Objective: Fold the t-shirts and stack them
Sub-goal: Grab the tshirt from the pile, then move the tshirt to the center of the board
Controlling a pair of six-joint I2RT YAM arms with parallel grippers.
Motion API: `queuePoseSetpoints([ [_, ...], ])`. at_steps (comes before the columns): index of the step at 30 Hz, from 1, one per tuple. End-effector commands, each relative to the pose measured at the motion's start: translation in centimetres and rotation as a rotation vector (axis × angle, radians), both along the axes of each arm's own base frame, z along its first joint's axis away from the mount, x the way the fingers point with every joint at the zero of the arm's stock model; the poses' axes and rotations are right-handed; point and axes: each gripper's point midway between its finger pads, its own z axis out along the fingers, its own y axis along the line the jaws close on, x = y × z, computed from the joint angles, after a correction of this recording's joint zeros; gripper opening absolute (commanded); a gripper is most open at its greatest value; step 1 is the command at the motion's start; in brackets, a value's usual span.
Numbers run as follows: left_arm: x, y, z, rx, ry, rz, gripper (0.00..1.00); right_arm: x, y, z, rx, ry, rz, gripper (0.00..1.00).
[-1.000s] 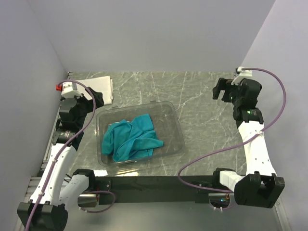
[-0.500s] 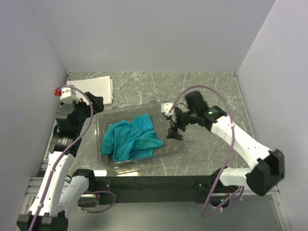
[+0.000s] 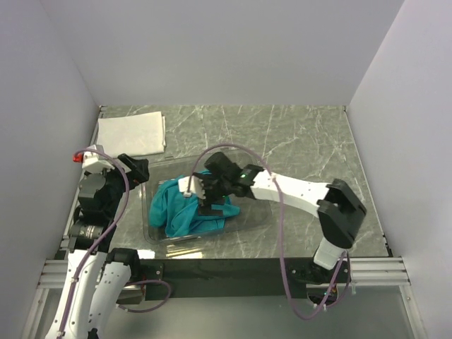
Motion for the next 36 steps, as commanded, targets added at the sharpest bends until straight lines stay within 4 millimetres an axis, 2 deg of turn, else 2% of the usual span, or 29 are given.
queuePoseSetpoints([
  [1, -0.5, 0.4, 0.8, -0.003, -0.021, 0.024, 0.99, 1.3, 4.2, 1.5, 0.082, -0.056, -0.026, 0.92],
  [4, -0.8, 0.6, 1.4, 0.007, -0.03, 0.028, 0.99, 1.0, 4.9, 0.7, 0.074, -0.037, -0.023, 0.85],
  [6, -1.0, 0.9, 1.7, 0.019, -0.042, 0.039, 0.99, 0.3, 4.9, -0.3, 0.053, -0.017, -0.005, 0.68],
  [7, -1.1, 0.9, 1.9, 0.021, -0.048, 0.041, 0.99, 0.2, 4.7, -0.6, 0.043, -0.005, -0.008, 0.29],
  [8, -1.2, 1.1, 2.0, 0.026, -0.054, 0.047, 0.99, 0.1, 4.6, -0.8, 0.039, 0.007, -0.012, 0.02],
  [10, -1.3, 1.2, 2.3, 0.027, -0.065, 0.051, 0.99, -0.4, 4.2, 0.3, 0.041, 0.04, -0.014, 0.0],
  [14, -1.5, 1.2, 2.8, 0.036, -0.082, 0.051, 0.99, 1.1, 3.7, 9.3, 0.206, 0.062, -0.036, 0.0],
  [15, -1.5, 1.3, 3.0, 0.037, -0.088, 0.053, 0.99, 2.7, 3.2, 15.1, 0.316, 0.035, -0.072, 0.0],
  [17, -1.5, 1.4, 3.4, 0.037, -0.107, 0.058, 1.0, 4.5, 2.2, 20.7, 0.413, 0.006, -0.139, 0.0],
  [18, -1.5, 1.4, 3.5, 0.039, -0.112, 0.061, 0.99, 5.3, 1.7, 26.6, 0.519, -0.032, -0.18, 0.0],
  [19, -1.4, 1.5, 3.6, 0.038, -0.116, 0.064, 1.0, 7.4, 0.2, 29.2, 0.559, -0.07, -0.266, 0.0],
  [20, -1.3, 1.4, 3.8, 0.037, -0.127, 0.061, 0.99, 7.8, -1.0, 34.5, 0.658, -0.134, -0.302, 0.0],
  [22, -1.1, 1.2, 3.8, 0.037, -0.129, 0.052, 0.99, 9.2, -3.8, 39.8, 0.773, -0.192, -0.41, 0.0],
  [23, -1.0, 1.2, 3.8, 0.034, -0.129, 0.052, 0.99, 9.2, -5.5, 43.4, 0.848, -0.251, -0.452, 0.0],
  [25, -0.7, 1.1, 3.8, 0.033, -0.133, 0.046, 1.0, 9.2, -8.4, 47.8, 0.949, -0.34, -0.515, 0.0],
  [26, -0.6, 1.0, 3.7, 0.031, -0.135, 0.045, 0.99, 9.1, -10.6, 50.6, 1.01, -0.406, -0.569, 0.0],
  [28, -0.3, 0.9, 3.8, 0.029, -0.144, 0.039, 0.99, 8.2, -13.3, 54.1, 1.094, -0.492, -0.615, 0.0],
  [29, -0.3, 0.9, 3.8, 0.029, -0.147, 0.036, 0.99, 7.6, -15.4, 56.4, 1.146, -0.553, -0.662, 0.0],
  [32, 0.2, 0.7, 3.7, 0.034, -0.147, 0.029, 0.99, 6.0, -18.5, 59.9, 1.205, -0.685, -0.706, 0.0],
  [36, 0.9, 0.5, 3.3, 0.048, -0.135, 0.017, 1.0, 4.4, -22.0, 61.7, 1.232, -0.787, -0.793, 0.0],
])
